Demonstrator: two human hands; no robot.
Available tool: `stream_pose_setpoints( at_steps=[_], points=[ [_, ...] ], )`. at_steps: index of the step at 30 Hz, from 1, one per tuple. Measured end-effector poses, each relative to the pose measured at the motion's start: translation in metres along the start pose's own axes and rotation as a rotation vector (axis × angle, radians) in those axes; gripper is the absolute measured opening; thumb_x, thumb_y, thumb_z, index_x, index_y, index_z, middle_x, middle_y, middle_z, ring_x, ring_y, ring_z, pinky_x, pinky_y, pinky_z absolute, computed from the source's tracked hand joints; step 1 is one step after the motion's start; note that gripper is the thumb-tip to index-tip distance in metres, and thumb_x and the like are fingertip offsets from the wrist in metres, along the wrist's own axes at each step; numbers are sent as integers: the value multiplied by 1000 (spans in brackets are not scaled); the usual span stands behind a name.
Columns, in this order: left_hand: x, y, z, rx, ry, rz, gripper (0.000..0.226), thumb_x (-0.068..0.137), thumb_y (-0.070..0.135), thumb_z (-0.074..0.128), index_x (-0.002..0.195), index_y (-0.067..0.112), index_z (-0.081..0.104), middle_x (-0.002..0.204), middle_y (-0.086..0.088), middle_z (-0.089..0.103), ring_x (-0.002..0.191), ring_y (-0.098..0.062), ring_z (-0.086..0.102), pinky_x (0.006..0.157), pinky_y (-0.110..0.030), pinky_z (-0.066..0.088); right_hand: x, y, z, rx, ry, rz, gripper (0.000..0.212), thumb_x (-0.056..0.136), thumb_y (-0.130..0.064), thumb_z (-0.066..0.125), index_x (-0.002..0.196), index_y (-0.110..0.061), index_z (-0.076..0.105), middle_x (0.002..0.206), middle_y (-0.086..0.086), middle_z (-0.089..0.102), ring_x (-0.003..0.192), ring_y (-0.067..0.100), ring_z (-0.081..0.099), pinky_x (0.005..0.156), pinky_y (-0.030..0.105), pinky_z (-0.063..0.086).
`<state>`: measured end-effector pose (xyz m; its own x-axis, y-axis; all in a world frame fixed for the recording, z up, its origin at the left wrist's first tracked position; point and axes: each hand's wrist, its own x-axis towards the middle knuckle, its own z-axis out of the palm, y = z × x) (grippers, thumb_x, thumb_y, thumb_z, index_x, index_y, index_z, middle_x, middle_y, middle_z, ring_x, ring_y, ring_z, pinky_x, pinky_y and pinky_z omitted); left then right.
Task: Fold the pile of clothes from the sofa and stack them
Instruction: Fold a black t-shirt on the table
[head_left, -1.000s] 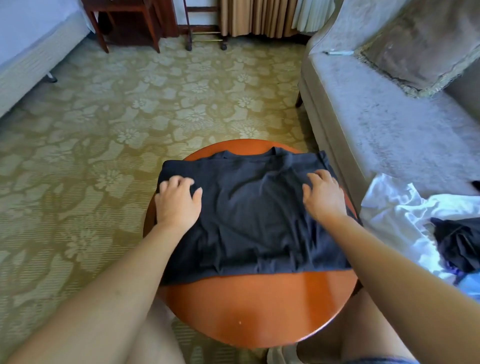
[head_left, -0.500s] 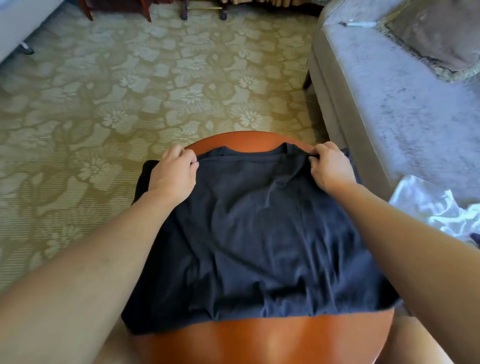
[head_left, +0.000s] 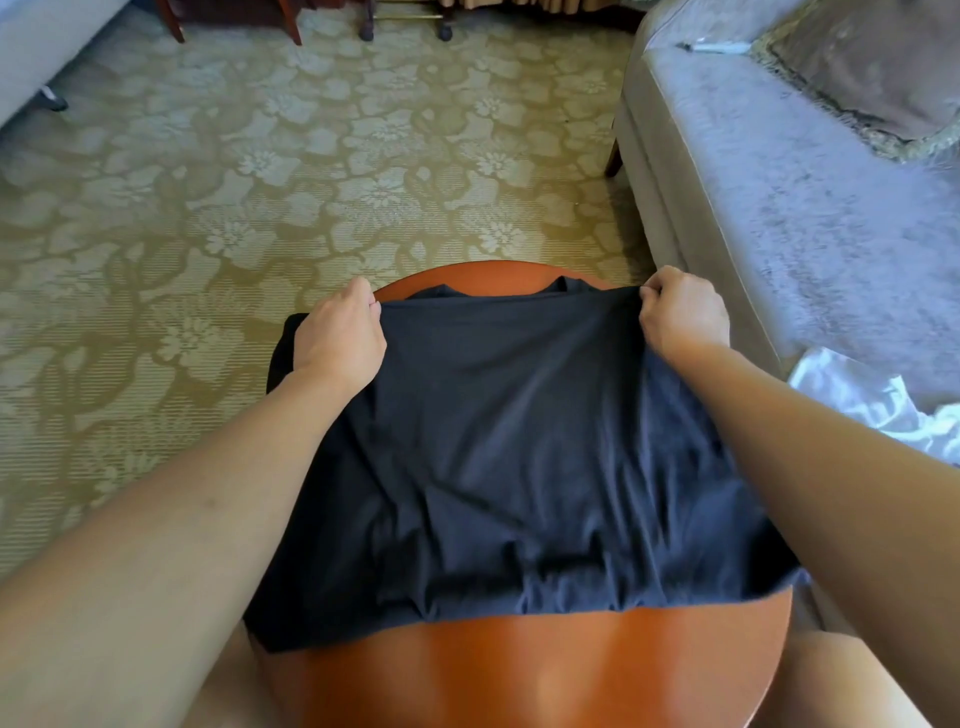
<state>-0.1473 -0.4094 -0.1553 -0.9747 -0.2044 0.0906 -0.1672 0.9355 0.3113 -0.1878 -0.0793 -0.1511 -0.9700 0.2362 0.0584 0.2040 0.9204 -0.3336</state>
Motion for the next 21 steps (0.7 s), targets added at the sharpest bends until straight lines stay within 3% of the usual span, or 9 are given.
stream_pose_setpoints(
  at_steps=[4, 8, 12, 16, 21],
  points=[
    [5, -2, 3, -14, -1, 14, 14, 103, 21, 37, 95, 13, 44, 93, -5, 54, 88, -25, 46, 65, -36, 32, 12, -4, 8, -50, -44, -8, 30, 101, -28, 40, 111, -5, 55, 116, 19, 57, 105, 41, 54, 84, 43, 43],
    [1, -12, 9, -23, 5, 76, 31, 102, 31, 41, 124, 11, 50, 128, -10, 46, 121, -30, 39, 91, -40, 38, 8, -4, 16, -30, -34, -18, 32, 102, -30, 39, 118, -4, 49, 126, 19, 45, 105, 45, 53, 84, 46, 43],
    [-16, -20, 6, 15, 110, 22, 47, 99, 37, 43, 140, 15, 42, 144, -13, 37, 132, -35, 31, 111, -48, 23, -21, -7, 20, 49, 75, -34, 43, 99, -31, 43, 136, -9, 40, 142, 15, 32, 122, 41, 40, 99, 52, 35],
    [-60, -17, -4, -26, 88, -113, 56, 99, 40, 43, 148, 17, 31, 148, -12, 31, 131, -35, 31, 112, -48, 23, -76, -1, 15, 28, 56, -75, 48, 99, -31, 44, 142, -13, 39, 150, 16, 29, 133, 39, 32, 110, 51, 24],
    [-138, -26, -23, -121, 15, -372, 66, 96, 45, 48, 151, 19, 24, 149, -13, 27, 134, -34, 28, 107, -49, 31, -152, 27, 1, -28, 17, -6, 49, 97, -31, 47, 142, -13, 41, 153, 18, 27, 138, 39, 26, 112, 53, 18]
  ],
)
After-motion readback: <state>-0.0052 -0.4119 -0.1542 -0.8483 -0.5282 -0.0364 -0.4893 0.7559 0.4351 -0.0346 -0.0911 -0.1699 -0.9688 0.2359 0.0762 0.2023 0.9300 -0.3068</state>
